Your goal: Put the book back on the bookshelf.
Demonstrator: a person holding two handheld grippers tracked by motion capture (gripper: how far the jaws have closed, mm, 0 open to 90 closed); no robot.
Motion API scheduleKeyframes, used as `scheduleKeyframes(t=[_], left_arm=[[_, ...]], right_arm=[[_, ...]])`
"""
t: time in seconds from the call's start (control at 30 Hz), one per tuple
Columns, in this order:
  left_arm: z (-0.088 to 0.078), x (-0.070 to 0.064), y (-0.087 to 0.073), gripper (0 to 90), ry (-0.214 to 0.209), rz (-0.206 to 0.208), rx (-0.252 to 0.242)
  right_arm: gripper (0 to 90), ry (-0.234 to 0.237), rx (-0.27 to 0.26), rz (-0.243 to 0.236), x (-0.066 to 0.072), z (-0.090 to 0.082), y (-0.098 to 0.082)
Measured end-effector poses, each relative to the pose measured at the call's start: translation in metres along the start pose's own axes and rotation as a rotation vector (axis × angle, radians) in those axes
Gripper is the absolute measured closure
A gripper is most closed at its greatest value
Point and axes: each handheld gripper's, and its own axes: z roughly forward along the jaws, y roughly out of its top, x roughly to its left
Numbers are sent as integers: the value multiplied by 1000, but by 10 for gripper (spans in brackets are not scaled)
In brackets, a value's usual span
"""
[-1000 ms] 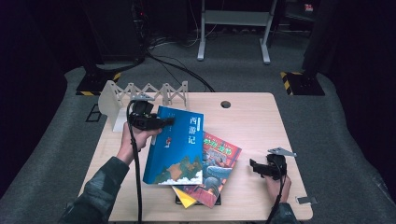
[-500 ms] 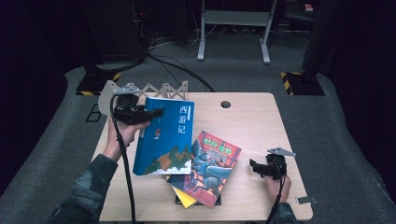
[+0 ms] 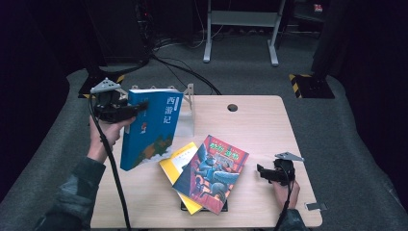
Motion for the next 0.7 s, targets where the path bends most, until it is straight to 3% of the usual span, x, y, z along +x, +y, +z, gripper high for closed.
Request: scheduleKeyframes(t=[0.07, 0.23, 0.27, 0.37, 0.5, 0.7], left_arm=[[-4, 6, -1, 619, 20, -18, -8], [-9, 17, -1, 619, 66, -11, -10], [-12, 22, -1, 619, 95, -7, -8], [-15, 29, -2, 618, 128, -18, -15], [-18, 38, -5, 618, 175, -43, -42], [-23, 48, -7, 618, 240, -49, -82]], right_arm=[[136, 1, 0, -2, 0, 0, 0], [137, -1, 1, -4, 0, 0, 0], [137, -2, 0, -5, 0, 0, 0], [138, -3, 0, -7, 0, 0, 0], [138, -5, 0, -9, 0, 0, 0], [138, -9, 0, -7, 1, 0, 0]])
